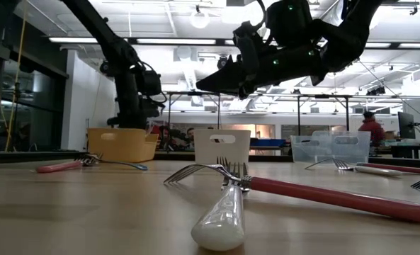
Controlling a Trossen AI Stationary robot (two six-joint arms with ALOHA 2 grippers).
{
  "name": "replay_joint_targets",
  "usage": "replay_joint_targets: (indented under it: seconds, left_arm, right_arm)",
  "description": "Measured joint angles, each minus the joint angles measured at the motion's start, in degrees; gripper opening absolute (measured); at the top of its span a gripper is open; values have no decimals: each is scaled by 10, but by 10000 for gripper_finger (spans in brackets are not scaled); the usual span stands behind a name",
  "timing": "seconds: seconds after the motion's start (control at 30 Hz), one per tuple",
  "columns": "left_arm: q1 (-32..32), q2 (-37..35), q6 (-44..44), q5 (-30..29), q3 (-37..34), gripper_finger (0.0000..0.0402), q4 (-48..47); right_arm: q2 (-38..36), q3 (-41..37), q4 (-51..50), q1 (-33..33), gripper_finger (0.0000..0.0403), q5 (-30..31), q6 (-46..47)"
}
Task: Sort silverware by color (type)
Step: Put the top left white fork into the yellow bin, then put the top left blue fork into the transparent bin
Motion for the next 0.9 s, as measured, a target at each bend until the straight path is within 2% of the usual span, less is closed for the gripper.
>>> replay_joint_targets:
  seconds: [0.43,0.83,0.9]
  left_arm:
    - [3,29,3,-1,0,17,0]
    - [3,22,20,-2,0,83,3]
    - [2,11,28,-18,0,88,3]
  right_arm:
    - [0,0,-2,0,2,0,0]
    - [0,0,-4,0,2,2,0]
    - [0,0,-4,0,2,2,0]
